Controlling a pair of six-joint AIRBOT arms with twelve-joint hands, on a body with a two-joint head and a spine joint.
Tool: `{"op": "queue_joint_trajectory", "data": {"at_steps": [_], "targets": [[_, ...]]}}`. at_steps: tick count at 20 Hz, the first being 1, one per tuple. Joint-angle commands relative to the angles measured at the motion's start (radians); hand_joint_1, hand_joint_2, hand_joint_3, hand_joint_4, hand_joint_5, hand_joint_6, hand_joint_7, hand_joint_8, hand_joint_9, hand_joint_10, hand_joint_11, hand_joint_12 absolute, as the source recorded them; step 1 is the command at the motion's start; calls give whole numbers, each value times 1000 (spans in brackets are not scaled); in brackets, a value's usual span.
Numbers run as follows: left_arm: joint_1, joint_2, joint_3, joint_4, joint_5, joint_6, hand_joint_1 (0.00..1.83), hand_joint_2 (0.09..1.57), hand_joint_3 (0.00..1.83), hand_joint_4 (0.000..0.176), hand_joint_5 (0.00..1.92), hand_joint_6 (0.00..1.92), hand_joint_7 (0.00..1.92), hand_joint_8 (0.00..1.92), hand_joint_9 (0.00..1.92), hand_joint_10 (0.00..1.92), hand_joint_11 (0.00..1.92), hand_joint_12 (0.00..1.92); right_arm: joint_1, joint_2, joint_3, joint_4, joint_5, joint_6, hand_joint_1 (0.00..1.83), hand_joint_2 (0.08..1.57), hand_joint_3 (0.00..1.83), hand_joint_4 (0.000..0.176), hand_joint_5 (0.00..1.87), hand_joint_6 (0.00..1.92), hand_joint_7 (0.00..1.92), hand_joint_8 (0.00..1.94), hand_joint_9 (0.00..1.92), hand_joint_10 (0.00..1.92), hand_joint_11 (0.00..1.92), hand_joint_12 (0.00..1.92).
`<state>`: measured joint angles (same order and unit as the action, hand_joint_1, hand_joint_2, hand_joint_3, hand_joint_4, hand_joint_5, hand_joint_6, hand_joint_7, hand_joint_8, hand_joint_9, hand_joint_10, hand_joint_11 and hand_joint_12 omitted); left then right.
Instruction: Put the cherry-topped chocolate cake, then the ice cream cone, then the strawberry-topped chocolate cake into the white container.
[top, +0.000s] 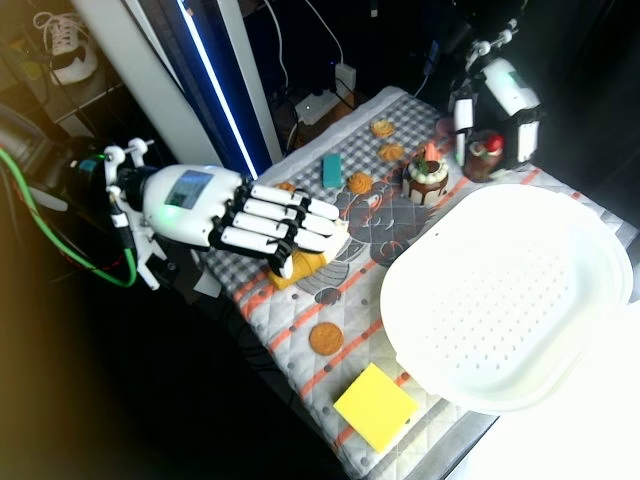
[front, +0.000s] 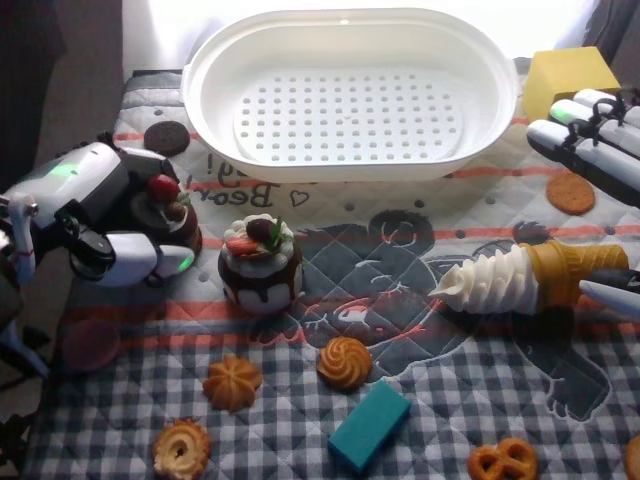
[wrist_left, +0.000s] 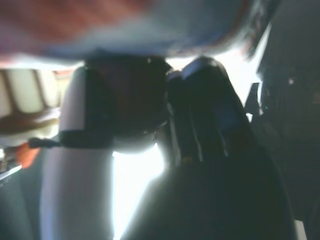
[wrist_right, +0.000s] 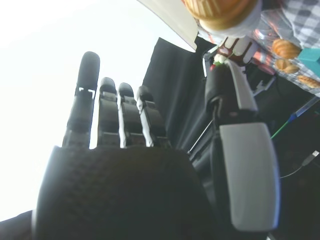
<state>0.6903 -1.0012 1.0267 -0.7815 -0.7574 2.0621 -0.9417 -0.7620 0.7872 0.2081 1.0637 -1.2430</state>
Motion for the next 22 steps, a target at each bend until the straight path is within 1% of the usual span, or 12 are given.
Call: {"op": "queue_joint_trajectory", "data": {"at_steps": [1,4,5,6,9,11,13,14,16,18,20,22], "targets": [[-14,22,-7,59,-135,-8,1177,1273,1,0,638,1334,750,1604,751,1921,939,1921,6,6,0,-6,128,-1,605,1255,2,0,0,0,0,0,0,0,0,1110],[-30,76,-75,137,-218,-8,1167,1255,0,0,697,1315,759,1530,695,1881,829,1921,6,8,-1,-6,128,2,573,1271,1,0,0,0,0,0,0,0,0,528],[-47,86,-84,157,-230,-8,1276,1268,2,0,617,1471,680,1468,699,1657,622,1908,5,9,-2,-6,128,2,579,1267,1,0,0,0,0,0,0,0,0,257],[-71,88,-84,175,-227,-8,1305,1256,0,0,615,1448,690,1428,753,1562,642,1869,5,9,-2,-6,128,2,591,1270,2,0,0,0,0,0,0,0,0,51],[-181,53,-30,206,-148,-8,1305,1264,2,0,616,1446,652,1472,735,1583,596,1885,5,9,-1,-6,130,2,563,1276,4,0,0,0,0,0,0,0,0,0],[-260,5,30,210,-64,-8,1143,1269,0,10,667,1425,720,1492,640,1654,620,1920,3,7,-1,-6,130,3,582,1272,1,0,0,0,0,0,0,0,0,0],[-320,-51,103,192,24,-8,1308,1256,2,0,614,1424,710,1462,719,1587,577,1921,3,3,0,-6,130,3,596,1262,0,0,0,0,0,0,0,0,32,15],[-345,-82,146,176,69,-8,1314,1263,4,0,603,1399,696,1497,709,1636,638,1921,1,2,1,-6,130,3,632,1249,11,0,0,0,0,0,3,1,6,525],[-363,-109,180,160,102,-4,1149,1273,3,0,633,1408,745,1540,610,1821,708,1921,-1,2,1,-6,130,4,587,1293,6,0,0,0,0,0,0,0,0,1010],[-385,-143,225,126,146,24,1152,1277,4,0,604,1423,758,1545,634,1836,756,1921,-4,2,1,-6,130,5,532,1306,2,0,0,0,0,0,0,0,0,873],[-413,-195,282,52,200,120,1131,1303,6,0,578,1442,699,1626,514,1816,634,1921,-5,2,2,-6,130,9,533,1303,0,0,0,0,0,0,30,13,0,936],[-420,-249,343,-27,239,196,1178,1291,0,0,578,1331,753,1623,708,1818,839,1921,-13,2,6,-6,129,14,575,1298,0,0,0,0,0,0,39,15,0,1106]]}}
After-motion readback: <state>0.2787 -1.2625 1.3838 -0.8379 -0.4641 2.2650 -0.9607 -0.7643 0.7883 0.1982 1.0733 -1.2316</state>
